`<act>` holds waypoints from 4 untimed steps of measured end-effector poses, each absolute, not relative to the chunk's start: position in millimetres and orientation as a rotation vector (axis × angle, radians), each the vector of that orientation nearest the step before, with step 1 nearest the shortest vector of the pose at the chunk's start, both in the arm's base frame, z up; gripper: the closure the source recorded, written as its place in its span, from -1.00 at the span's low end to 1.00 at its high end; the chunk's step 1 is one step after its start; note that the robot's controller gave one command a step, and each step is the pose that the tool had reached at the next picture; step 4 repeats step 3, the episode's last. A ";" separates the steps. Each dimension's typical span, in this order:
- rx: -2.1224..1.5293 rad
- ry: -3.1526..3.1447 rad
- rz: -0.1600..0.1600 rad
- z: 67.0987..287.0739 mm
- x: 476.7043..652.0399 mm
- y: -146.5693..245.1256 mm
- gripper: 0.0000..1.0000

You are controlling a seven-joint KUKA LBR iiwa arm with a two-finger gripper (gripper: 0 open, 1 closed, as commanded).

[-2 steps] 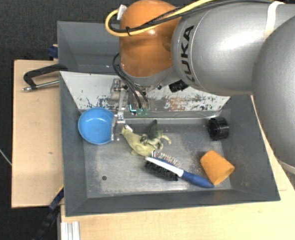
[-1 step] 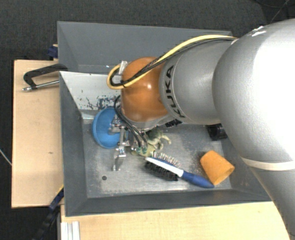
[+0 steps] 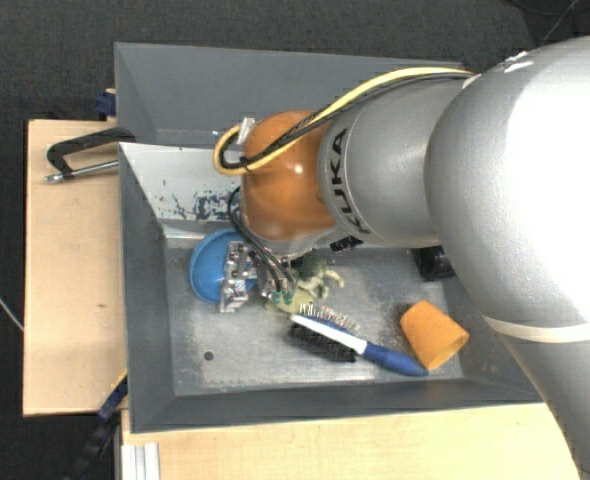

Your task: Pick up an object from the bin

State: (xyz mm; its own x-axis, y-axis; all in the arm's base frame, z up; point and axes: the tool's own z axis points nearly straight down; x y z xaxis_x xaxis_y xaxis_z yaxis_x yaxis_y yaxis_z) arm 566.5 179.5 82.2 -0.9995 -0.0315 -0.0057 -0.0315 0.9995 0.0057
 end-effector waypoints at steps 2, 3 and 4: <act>-0.145 3.122 0.007 248.0 570.5 176.6 1.00; -0.930 2.992 0.000 244.6 580.3 136.7 1.00; -0.930 2.992 0.000 244.6 580.3 136.7 1.00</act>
Offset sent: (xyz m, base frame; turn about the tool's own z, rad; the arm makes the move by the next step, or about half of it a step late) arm -0.0036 0.0014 0.0711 -0.0621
